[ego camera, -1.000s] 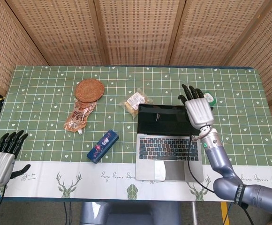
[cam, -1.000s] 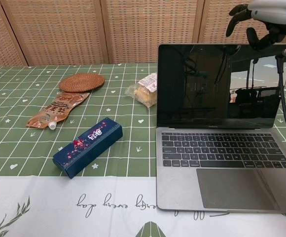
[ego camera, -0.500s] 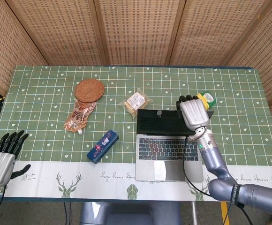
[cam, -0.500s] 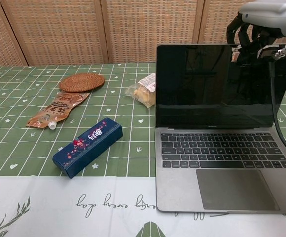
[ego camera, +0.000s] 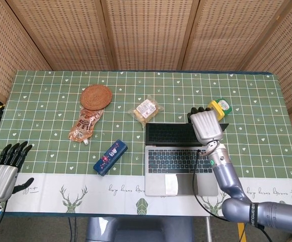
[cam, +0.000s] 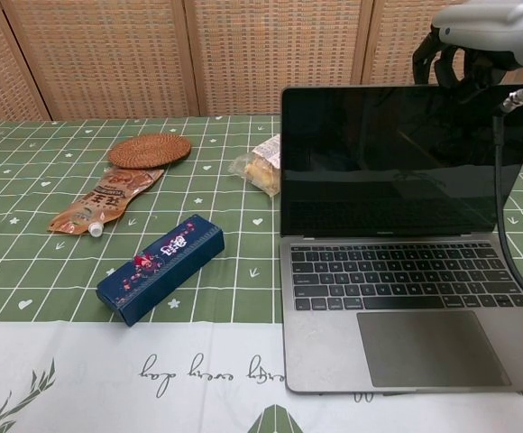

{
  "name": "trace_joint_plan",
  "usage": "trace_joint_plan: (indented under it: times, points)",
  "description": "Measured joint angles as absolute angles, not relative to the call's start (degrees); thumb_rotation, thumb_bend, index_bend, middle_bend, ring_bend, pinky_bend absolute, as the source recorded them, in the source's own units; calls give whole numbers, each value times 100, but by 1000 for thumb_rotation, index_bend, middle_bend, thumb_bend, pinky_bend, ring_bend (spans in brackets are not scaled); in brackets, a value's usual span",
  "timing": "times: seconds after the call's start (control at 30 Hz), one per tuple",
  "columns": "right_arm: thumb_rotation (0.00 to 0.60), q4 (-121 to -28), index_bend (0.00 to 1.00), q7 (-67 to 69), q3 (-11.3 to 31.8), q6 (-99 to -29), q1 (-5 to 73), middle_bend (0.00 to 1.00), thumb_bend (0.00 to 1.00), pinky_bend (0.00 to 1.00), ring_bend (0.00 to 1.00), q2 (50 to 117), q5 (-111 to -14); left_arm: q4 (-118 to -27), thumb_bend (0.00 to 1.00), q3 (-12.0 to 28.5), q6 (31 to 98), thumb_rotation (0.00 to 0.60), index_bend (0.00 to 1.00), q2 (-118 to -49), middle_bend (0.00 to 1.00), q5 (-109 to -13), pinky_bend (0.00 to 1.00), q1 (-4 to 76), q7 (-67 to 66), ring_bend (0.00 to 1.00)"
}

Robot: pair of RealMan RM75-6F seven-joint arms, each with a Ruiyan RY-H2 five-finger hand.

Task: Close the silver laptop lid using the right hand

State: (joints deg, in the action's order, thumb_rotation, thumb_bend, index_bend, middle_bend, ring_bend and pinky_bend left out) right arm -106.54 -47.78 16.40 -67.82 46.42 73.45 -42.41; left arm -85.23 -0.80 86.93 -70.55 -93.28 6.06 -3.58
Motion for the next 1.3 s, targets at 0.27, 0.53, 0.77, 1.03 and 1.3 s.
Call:
trace_joint_plan:
  times: [0.27, 0.53, 0.77, 1.03, 1.3]
  points:
    - [600, -10991, 556, -4923, 1550, -6994, 4666, 418, 1000, 434, 353, 7261, -4128, -8534, 191, -101, 8739, 600, 0, -7053, 0, -9386, 0, 596, -377, 0]
    - [600, -11350, 560, -4993, 1395, -7208, 4614, 422, 1000, 437, 354, 7180, -4177, -8536, 192, -132, 8774, 600, 0, -7064, 0, -9453, 0, 589, -407, 0]
    - [600, -11866, 568, -5169, 1270, -7400, 4568, 426, 1000, 442, 356, 7016, -4081, -8556, 193, -168, 8857, 600, 0, -7058, 0, -9556, 0, 566, -435, 0]
    - [600, -12584, 571, -5265, 1213, -7311, 4613, 427, 1000, 445, 358, 6610, -3269, -8579, 192, -196, 8947, 600, 0, -7044, 0, -9647, 0, 539, -453, 0]
    - [600, -12903, 573, -5323, 984, -7087, 4797, 427, 1000, 447, 359, 6326, -2746, -8594, 192, -222, 8989, 600, 0, -7041, 0, -9717, 0, 524, -485, 0]
